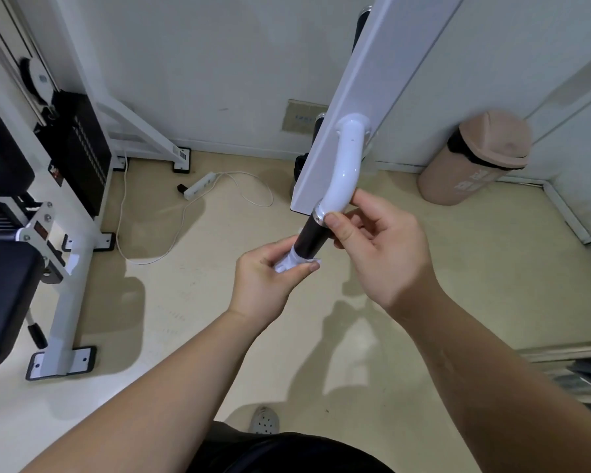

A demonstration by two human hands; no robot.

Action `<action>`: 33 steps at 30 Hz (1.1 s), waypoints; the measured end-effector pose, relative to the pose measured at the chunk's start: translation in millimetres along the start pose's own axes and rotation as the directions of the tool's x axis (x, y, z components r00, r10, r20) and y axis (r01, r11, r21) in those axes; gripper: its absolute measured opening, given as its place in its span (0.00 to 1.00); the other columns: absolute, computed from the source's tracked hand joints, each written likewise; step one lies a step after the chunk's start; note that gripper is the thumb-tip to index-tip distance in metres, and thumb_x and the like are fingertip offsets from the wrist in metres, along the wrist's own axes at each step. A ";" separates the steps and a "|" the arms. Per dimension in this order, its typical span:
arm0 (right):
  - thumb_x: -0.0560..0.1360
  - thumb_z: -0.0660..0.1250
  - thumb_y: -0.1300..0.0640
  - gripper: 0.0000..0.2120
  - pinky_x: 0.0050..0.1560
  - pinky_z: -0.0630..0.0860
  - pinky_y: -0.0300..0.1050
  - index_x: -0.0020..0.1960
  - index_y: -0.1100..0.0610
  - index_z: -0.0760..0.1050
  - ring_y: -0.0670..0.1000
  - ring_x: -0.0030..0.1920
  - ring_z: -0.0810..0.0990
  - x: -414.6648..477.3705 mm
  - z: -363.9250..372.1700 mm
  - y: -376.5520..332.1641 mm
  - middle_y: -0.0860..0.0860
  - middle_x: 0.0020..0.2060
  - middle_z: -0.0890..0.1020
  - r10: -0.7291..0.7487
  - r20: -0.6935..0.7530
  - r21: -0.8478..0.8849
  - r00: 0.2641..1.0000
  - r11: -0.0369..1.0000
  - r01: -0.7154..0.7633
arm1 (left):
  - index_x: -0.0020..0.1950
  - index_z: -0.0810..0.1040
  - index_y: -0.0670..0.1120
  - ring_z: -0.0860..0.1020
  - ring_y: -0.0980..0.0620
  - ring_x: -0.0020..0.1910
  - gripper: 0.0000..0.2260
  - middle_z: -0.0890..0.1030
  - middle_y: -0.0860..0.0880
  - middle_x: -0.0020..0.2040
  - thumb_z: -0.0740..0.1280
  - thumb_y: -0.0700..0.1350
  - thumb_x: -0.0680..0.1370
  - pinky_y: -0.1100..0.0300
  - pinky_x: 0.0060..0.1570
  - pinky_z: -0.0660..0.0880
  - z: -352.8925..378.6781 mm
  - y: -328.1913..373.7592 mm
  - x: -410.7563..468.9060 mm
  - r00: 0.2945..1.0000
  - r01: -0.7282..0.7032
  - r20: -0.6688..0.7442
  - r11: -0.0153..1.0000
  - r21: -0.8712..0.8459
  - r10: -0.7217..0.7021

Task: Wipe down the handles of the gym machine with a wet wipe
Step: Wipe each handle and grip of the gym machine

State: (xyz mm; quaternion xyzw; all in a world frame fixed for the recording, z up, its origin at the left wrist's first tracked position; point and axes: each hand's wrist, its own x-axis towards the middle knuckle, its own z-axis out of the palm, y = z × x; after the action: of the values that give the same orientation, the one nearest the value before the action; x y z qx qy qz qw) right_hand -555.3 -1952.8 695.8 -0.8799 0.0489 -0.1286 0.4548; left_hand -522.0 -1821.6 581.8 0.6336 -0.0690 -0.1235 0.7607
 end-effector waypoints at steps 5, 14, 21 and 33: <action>0.77 0.70 0.51 0.13 0.41 0.79 0.49 0.61 0.46 0.76 0.53 0.35 0.82 0.4 0.7 -0.3 0.48 0.29 0.80 0.014 0.020 0.050 1.000 0.999 -0.015 | 0.60 0.82 0.37 0.75 0.67 0.30 0.14 0.77 0.48 0.33 0.73 0.31 0.75 0.76 0.36 0.69 9.5 31.2 4.1 0.990 -0.134 0.037 0.990 -0.047 0.135; 0.76 0.69 0.48 0.09 0.36 0.72 0.51 0.56 0.45 0.78 0.57 0.32 0.71 0.3 1.4 3.9 0.52 0.29 0.70 0.008 -0.022 0.013 1.000 1.000 -0.008 | 0.62 0.84 0.47 0.83 0.63 0.47 0.19 0.87 0.58 0.49 0.77 0.34 0.73 0.68 0.51 0.74 -5.0 -9.4 0.8 1.000 0.018 0.018 0.999 0.051 -0.019; 0.75 0.70 0.49 0.07 0.45 0.79 0.66 0.52 0.49 0.81 0.64 0.38 0.78 -1.6 -3.4 3.3 0.64 0.37 0.79 0.026 0.002 0.064 1.000 0.998 -0.026 | 0.64 0.83 0.44 0.73 0.69 0.31 0.17 0.79 0.46 0.41 0.75 0.36 0.75 0.74 0.38 0.69 15.3 27.2 1.0 0.991 -0.131 -0.003 0.991 -0.035 0.131; 0.76 0.69 0.48 0.08 0.45 0.78 0.65 0.53 0.47 0.82 0.66 0.39 0.76 -3.5 -1.5 3.3 0.65 0.37 0.76 0.061 -0.038 0.038 0.997 0.998 -0.059 | 0.70 0.78 0.46 0.78 0.57 0.67 0.24 0.82 0.51 0.67 0.72 0.31 0.76 0.53 0.71 0.73 8.9 -3.3 -8.5 0.999 -0.019 -0.035 0.999 0.044 0.021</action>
State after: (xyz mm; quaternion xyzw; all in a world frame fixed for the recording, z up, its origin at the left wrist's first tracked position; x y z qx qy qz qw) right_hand -558.9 -1955.2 693.3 -0.8670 0.0817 -0.1328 0.4734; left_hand -532.7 -1828.2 580.6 0.6515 -0.0647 -0.1030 0.7489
